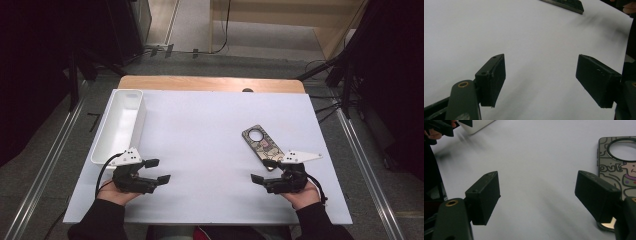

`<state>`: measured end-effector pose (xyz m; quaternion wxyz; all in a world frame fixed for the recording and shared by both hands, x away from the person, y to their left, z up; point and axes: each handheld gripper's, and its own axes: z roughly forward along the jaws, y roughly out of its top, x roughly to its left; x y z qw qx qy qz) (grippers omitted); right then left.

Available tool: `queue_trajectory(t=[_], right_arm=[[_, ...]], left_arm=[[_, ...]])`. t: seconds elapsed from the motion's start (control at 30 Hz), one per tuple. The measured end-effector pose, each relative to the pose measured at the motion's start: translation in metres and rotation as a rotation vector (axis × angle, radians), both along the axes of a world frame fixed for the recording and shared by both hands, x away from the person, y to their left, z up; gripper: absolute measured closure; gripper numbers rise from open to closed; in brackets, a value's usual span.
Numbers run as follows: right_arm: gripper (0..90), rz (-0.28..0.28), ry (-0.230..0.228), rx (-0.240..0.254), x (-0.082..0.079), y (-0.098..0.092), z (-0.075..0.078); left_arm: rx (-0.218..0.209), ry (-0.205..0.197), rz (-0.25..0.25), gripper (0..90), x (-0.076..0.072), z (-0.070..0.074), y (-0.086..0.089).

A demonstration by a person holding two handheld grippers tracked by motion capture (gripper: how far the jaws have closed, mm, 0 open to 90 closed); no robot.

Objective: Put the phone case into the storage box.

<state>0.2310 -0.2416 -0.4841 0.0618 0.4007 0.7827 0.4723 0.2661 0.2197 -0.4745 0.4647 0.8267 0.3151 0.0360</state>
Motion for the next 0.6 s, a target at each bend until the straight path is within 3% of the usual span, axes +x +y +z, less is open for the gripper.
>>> queue_trajectory(t=[0.3,0.57,0.6], right_arm=[[10.5,0.008,0.000,-0.007,0.0017,0.0014,-0.0011],[10.5,0.012,-0.011,0.010,0.0016,-0.0004,-0.0005],[10.5,0.010,-0.012,0.012,0.0014,-0.0008,-0.0003]], left_arm=[[-0.023,0.005,0.014,23.5,0.0010,0.0017,0.0043],[-0.005,0.014,0.008,23.5,0.0000,0.0025,0.0013],[0.021,0.028,0.005,23.5,0.0003,0.0022,-0.0002]])
